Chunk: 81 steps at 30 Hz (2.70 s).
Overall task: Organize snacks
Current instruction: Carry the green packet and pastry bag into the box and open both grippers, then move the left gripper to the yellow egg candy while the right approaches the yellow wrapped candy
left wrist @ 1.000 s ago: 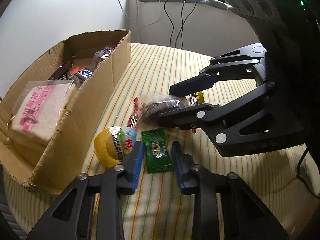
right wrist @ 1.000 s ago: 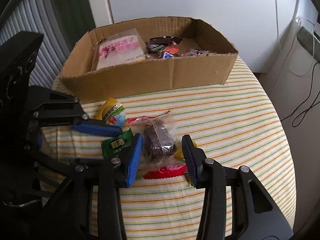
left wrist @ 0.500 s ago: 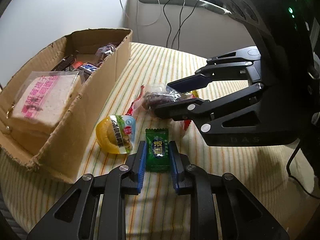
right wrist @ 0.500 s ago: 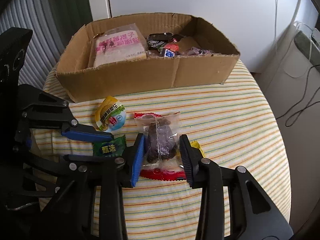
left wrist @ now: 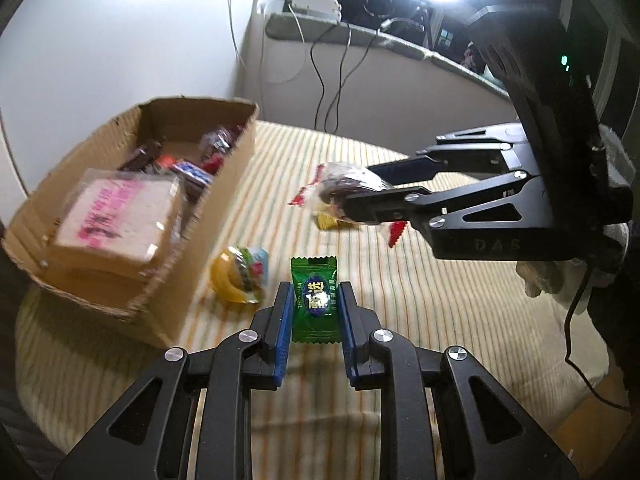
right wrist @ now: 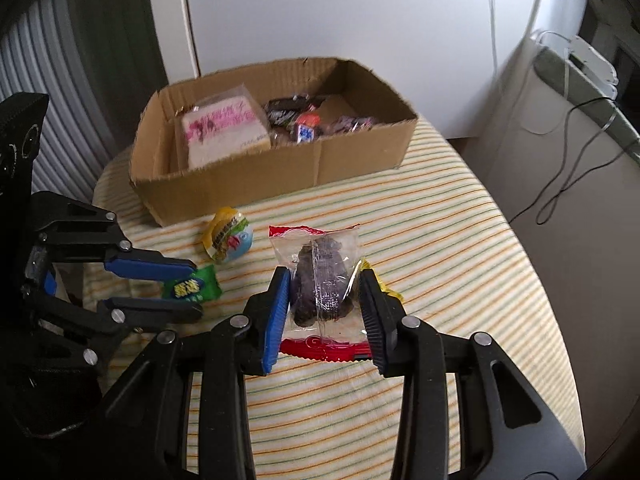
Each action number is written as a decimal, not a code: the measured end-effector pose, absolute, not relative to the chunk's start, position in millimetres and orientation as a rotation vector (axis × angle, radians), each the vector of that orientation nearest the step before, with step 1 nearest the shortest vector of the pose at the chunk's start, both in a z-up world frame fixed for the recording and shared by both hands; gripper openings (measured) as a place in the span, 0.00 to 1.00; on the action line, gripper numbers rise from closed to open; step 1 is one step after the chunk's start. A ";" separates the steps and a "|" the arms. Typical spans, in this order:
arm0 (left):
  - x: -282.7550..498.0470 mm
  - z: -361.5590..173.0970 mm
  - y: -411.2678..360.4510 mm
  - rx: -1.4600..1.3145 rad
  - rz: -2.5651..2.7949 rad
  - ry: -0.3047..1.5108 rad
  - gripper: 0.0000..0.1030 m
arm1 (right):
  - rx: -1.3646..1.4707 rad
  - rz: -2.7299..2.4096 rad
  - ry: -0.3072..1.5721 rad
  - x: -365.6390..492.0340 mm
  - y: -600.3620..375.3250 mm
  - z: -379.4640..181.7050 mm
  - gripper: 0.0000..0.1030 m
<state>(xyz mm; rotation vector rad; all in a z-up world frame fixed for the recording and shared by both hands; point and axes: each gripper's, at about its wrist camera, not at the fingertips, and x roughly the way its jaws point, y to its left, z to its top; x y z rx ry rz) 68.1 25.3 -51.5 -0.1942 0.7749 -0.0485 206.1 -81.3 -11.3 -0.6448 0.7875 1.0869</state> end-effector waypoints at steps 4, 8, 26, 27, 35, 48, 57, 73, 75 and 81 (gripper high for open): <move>59.0 -38.0 42.4 -0.193 -0.030 0.736 0.20 | -0.619 1.067 0.770 202.7 -78.3 2.8 0.35; 51.8 -29.7 60.6 -0.193 -0.005 0.712 0.20 | -0.593 1.058 0.744 201.1 -69.3 17.0 0.35; 58.1 -11.7 123.1 -0.190 0.064 0.659 0.20 | -0.495 1.022 0.718 243.1 9.8 46.0 0.35; 58.6 -12.5 125.1 -0.189 0.065 0.662 0.20 | -0.495 1.019 0.719 246.1 15.7 45.2 0.35; 66.2 -18.7 132.0 -0.198 0.062 0.675 0.20 | -0.487 1.022 0.748 264.6 53.1 33.6 0.35; 75.7 -24.3 140.7 -0.204 0.066 0.694 0.20 | -0.485 1.019 0.796 292.4 87.3 7.9 0.36; 77.0 -24.5 142.7 -0.207 0.068 0.702 0.20 | -0.496 1.024 0.812 296.5 96.7 -3.4 0.36; 74.8 -18.9 143.5 -0.217 0.099 0.691 0.45 | -0.473 1.003 0.744 286.6 84.1 13.2 0.78; 72.8 -17.6 142.3 -0.215 0.098 0.687 0.45 | -0.480 0.998 0.737 284.7 81.3 14.8 0.79; 64.0 -12.6 134.8 -0.209 0.088 0.672 0.45 | -0.496 0.978 0.722 276.2 68.7 21.4 0.79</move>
